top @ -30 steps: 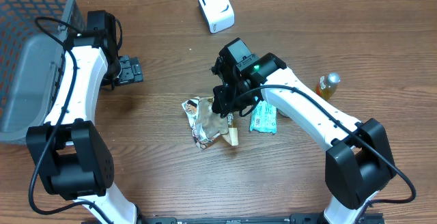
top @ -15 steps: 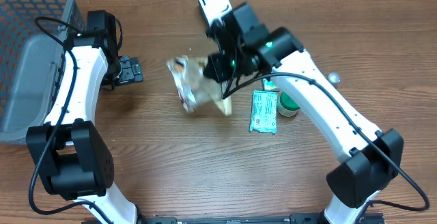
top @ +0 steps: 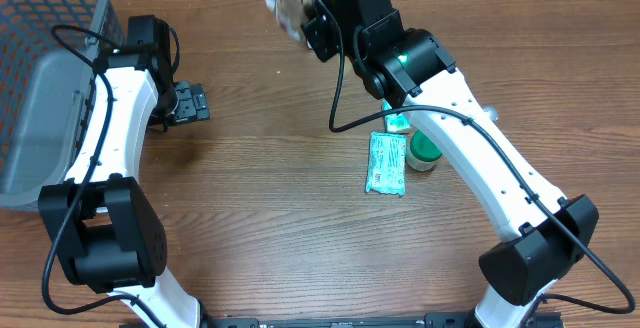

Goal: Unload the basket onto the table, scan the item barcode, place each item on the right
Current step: 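Carry the Pantree bag up to the white scanner window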

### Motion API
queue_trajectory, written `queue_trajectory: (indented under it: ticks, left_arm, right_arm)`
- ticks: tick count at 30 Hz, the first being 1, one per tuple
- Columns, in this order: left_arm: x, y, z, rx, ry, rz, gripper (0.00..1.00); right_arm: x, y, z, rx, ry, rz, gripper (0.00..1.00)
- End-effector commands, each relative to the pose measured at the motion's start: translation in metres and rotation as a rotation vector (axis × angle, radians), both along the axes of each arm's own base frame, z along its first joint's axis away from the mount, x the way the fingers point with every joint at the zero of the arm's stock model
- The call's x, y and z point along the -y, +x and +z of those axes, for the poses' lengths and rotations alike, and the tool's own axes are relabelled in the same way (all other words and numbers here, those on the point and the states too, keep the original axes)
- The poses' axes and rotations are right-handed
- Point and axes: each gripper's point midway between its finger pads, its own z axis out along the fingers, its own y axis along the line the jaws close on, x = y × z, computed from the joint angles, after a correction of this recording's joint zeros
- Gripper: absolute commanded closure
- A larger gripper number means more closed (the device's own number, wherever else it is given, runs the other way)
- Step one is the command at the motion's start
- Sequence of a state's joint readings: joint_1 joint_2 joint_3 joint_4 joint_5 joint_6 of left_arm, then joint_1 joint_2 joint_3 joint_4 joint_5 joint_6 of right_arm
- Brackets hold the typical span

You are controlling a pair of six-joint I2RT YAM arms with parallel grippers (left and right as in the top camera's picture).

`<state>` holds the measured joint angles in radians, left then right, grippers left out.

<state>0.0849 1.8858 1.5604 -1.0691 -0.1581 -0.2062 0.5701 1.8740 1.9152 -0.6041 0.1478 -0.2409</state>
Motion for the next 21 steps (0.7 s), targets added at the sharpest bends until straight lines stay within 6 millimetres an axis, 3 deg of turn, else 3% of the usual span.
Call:
queue_trajectory:
  ticks: [1,5,9,13,21]
  left_arm:
    - [-0.001,0.003,0.006,0.018,0.007,0.004,0.00]
    - [-0.001,0.003,0.006,0.018,0.007,0.004,0.00]
    - [-0.001,0.003,0.006,0.018,0.007,0.004,0.00]
    - [-0.001,0.003,0.006,0.018,0.007,0.003,0.00]
    - [-0.001,0.003,0.006,0.018,0.007,0.003,0.00]
  right_arm:
    - [0.008,0.017,0.019,0.120,-0.064,-0.053,0.96]
    - [0.011,0.041,0.023,0.205,-0.048,-0.136,0.96]
    - [0.002,0.063,0.013,0.281,-0.082,-0.145,0.96]
    - [-0.005,0.087,-0.004,0.365,-0.170,-0.132,0.96]
    - [0.008,0.120,-0.041,0.406,-0.266,-0.193,0.96]
